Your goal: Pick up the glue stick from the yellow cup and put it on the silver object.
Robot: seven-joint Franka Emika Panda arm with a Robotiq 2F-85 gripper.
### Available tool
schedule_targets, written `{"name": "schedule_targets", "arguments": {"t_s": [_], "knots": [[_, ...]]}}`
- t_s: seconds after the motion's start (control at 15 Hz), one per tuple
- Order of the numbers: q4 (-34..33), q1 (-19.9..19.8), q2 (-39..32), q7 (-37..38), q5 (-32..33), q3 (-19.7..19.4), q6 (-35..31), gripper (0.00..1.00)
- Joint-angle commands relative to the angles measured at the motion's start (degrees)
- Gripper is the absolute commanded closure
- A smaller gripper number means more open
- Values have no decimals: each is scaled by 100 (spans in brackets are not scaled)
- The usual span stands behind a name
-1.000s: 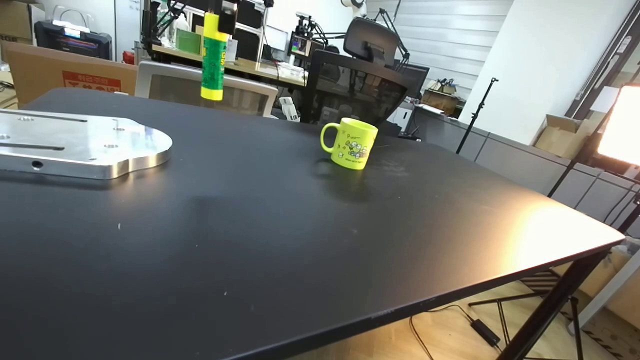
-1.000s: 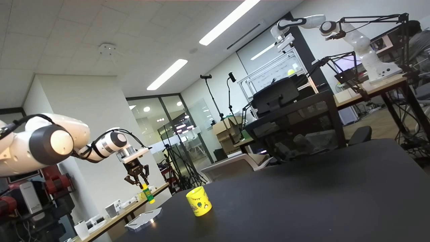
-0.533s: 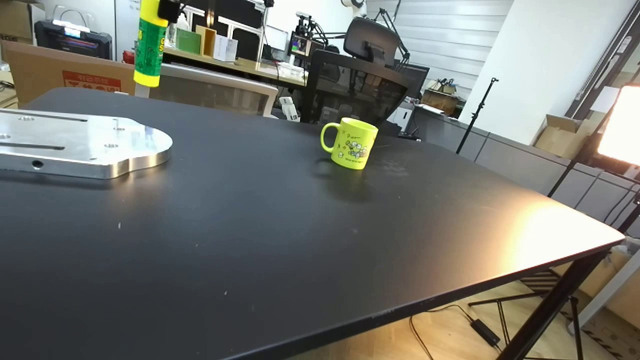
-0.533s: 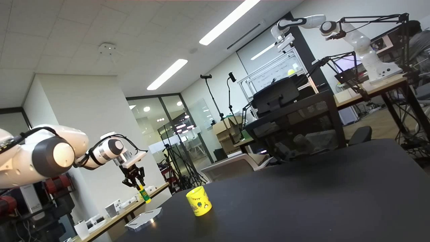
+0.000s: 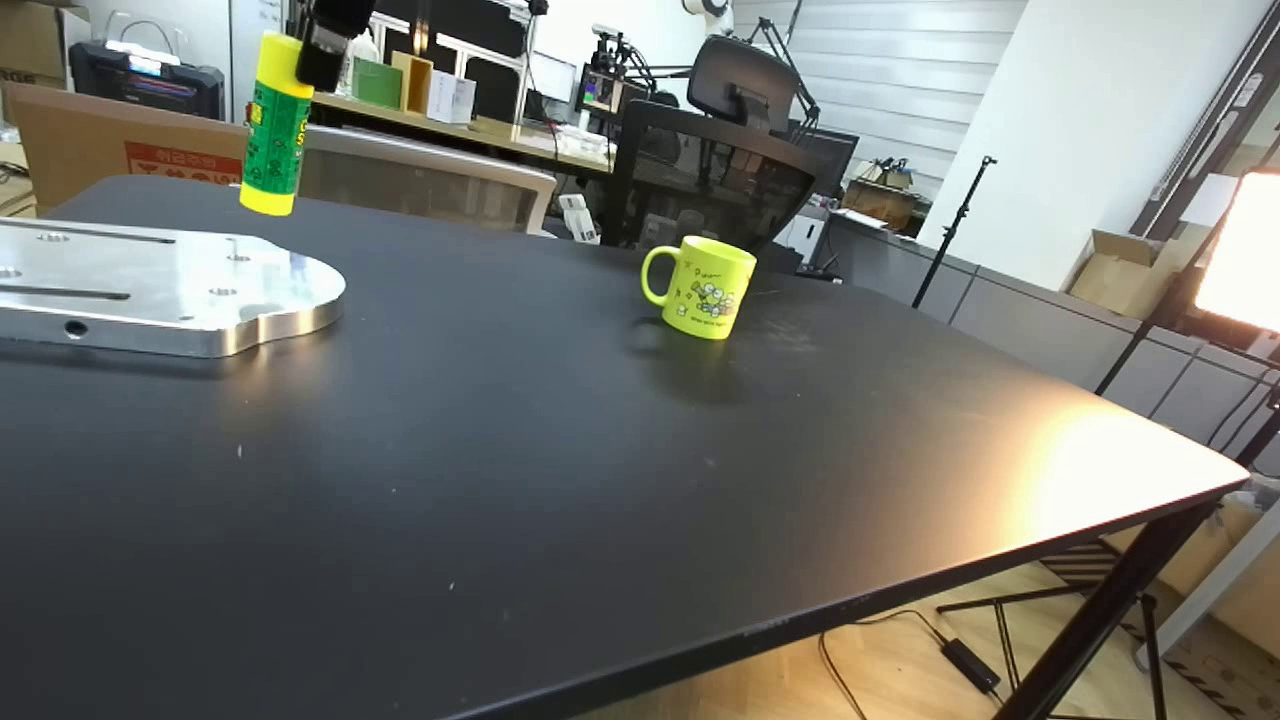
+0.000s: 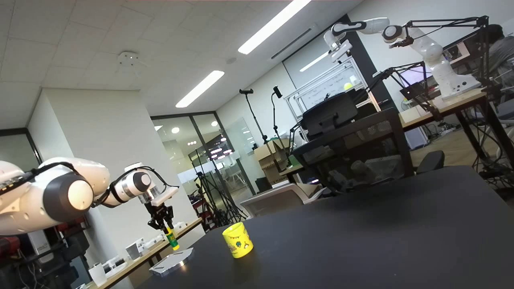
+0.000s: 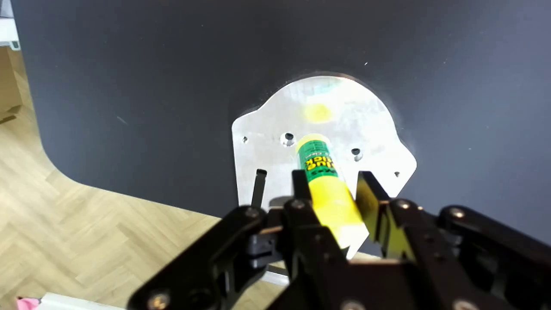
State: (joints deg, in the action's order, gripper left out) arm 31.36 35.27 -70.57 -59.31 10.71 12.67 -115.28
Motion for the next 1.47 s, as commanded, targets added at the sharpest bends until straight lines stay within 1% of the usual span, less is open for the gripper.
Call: {"name": "schedule_targets", "arguments": {"t_s": [0.0,0.27,0.53,1.4], "knots": [[-574,116,-317,-263,-131,-137,275,92],[-686,174,-413,-382,-121,-262,579,92],[-827,205,-516,-466,-138,-340,736,92],[-1102,231,-772,-569,-234,-449,868,92]]}}
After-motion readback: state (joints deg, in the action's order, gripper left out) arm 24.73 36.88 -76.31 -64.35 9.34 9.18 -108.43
